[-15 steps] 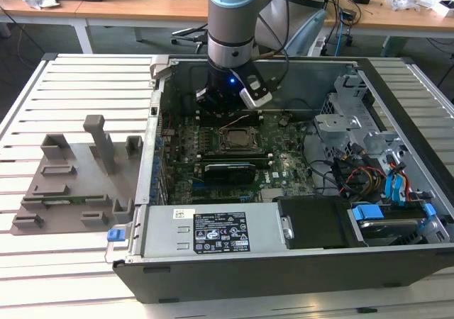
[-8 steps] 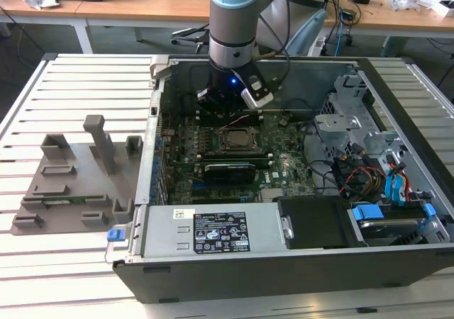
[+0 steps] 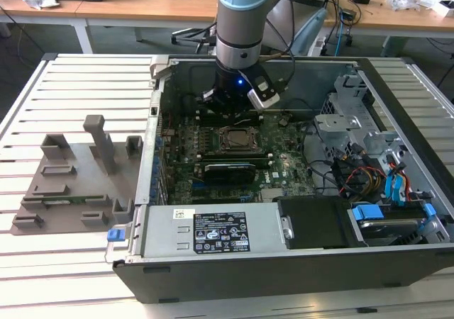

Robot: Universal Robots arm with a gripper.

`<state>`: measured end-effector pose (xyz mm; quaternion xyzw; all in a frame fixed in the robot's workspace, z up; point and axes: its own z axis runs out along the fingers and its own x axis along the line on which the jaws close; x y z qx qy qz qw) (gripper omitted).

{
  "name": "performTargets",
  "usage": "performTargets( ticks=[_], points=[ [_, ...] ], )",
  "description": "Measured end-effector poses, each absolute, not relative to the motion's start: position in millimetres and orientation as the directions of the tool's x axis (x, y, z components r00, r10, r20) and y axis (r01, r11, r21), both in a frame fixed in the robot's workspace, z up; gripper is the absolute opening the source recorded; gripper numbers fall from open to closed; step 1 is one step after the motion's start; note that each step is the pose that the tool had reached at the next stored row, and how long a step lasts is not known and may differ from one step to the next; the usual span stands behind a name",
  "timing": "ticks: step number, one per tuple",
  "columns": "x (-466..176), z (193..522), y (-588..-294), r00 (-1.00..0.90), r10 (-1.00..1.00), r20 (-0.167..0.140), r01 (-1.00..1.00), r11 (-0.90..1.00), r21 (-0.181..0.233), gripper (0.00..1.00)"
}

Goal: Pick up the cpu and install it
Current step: 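Install the first cpu locking lever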

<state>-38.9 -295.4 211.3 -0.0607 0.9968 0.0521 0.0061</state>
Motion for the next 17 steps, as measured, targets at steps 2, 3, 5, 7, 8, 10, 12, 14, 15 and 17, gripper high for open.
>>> performTargets(
  ticks=[2, 3, 5, 7, 8, 10, 12, 14, 15, 17],
  points=[
    [-34.3, 210.7, -295.6, -0.993, -0.120, -0.018, -0.121, 0.987, 0.103, 0.11],
    [-32.7, 210.4, -295.7, -0.993, -0.120, -0.018, -0.121, 0.987, 0.103, 0.11],
    [-30.3, 209.9, -295.9, -0.993, -0.120, -0.018, -0.122, 0.987, 0.103, 0.11],
    [-28.1, 209.3, -295.9, -0.993, -0.120, -0.018, -0.121, 0.987, 0.103, 0.11],
    [-27.4, 209.0, -295.9, -0.993, -0.120, -0.018, -0.121, 0.987, 0.103, 0.11],
    [-24.0, 207.2, -296.1, -0.993, -0.120, -0.018, -0.121, 0.987, 0.103, 0.11],
    [-20.1, 206.0, -296.3, -0.993, -0.120, -0.018, -0.122, 0.987, 0.103, 0.11],
    [-15.8, 205.3, -297.7, -0.993, -0.120, -0.018, -0.121, 0.987, 0.103, 0.11],
    [-11.2, 204.7, -298.6, -0.993, -0.120, -0.018, -0.121, 0.987, 0.103, 0.11],
    [-9.8, 204.4, -298.7, -0.993, -0.120, -0.018, -0.121, 0.987, 0.103, 0.11]
  ],
)
